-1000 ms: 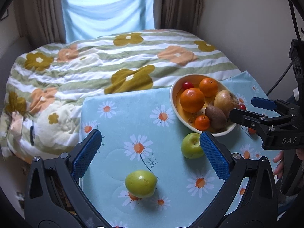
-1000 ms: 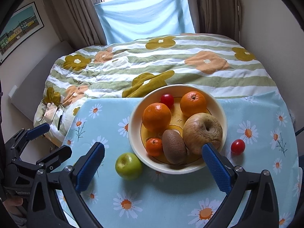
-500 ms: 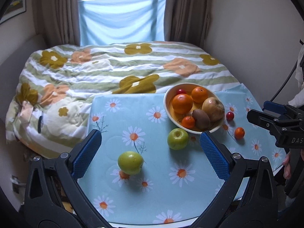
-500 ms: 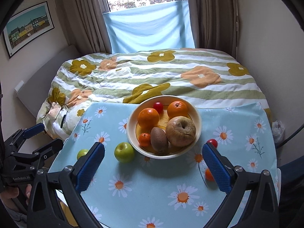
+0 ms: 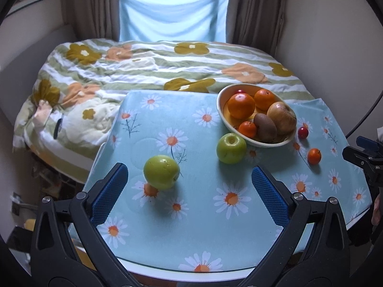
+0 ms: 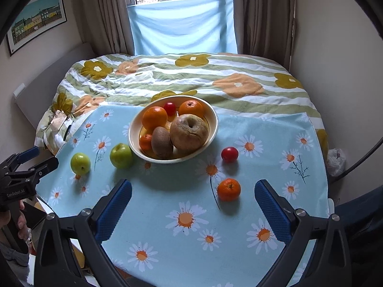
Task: Organize fruits
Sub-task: 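Withdraw both tools from the bowl toward the remaining fruit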
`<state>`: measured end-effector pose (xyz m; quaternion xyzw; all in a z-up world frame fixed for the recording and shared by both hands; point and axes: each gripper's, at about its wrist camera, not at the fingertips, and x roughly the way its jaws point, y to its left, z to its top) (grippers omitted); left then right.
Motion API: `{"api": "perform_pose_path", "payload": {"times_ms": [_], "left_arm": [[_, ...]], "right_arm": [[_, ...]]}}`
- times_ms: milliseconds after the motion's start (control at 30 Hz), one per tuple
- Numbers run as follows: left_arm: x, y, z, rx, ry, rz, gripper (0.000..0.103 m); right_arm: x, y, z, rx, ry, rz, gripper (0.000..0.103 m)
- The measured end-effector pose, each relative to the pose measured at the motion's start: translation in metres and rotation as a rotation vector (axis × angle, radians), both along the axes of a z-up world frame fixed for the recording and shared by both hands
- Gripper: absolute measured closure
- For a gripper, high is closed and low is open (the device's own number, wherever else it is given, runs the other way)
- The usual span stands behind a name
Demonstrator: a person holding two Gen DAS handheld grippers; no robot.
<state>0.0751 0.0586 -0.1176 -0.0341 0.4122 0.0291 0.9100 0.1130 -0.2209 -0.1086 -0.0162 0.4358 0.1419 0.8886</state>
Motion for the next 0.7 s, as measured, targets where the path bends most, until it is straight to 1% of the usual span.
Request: {"api": "perform_pose_path", "payload": {"times_ms": [133,400,433,533,600,667,700], "left_arm": [[0.008,0.006,-0.023,-0.008,0.031,0.028,0.0],[0.033,0.023,-0.062,-0.016,0.087,0.084,0.0],[0.036,0.027,-0.066,-0.019,0.094,0.089,0.002],[0.045,0.033,-0.077,-0.013,0.116,0.096,0.004],[0.05,0.036,-0.083,-0.013,0.134,0.095,0.009],[0.055,0.039,-0.09,-0.02,0.159,0.09,0.02],[0.056,0.039,-0.093,-0.025,0.171,0.087,0.021]], "right_arm": [[0.006,-0.013,-0.022,-0.01,0.027,-0.031,0.0],[0.026,-0.028,-0.059,0.014,0.092,-0.086,0.0],[0.028,-0.03,-0.062,0.019,0.1,-0.092,0.0],[0.033,-0.033,-0.071,0.031,0.123,-0.109,0.0],[0.036,-0.034,-0.075,0.027,0.135,-0.117,0.001],[0.038,-0.032,-0.078,0.016,0.141,-0.122,0.001],[0.039,-0.032,-0.08,0.008,0.144,-0.124,0.001]]}}
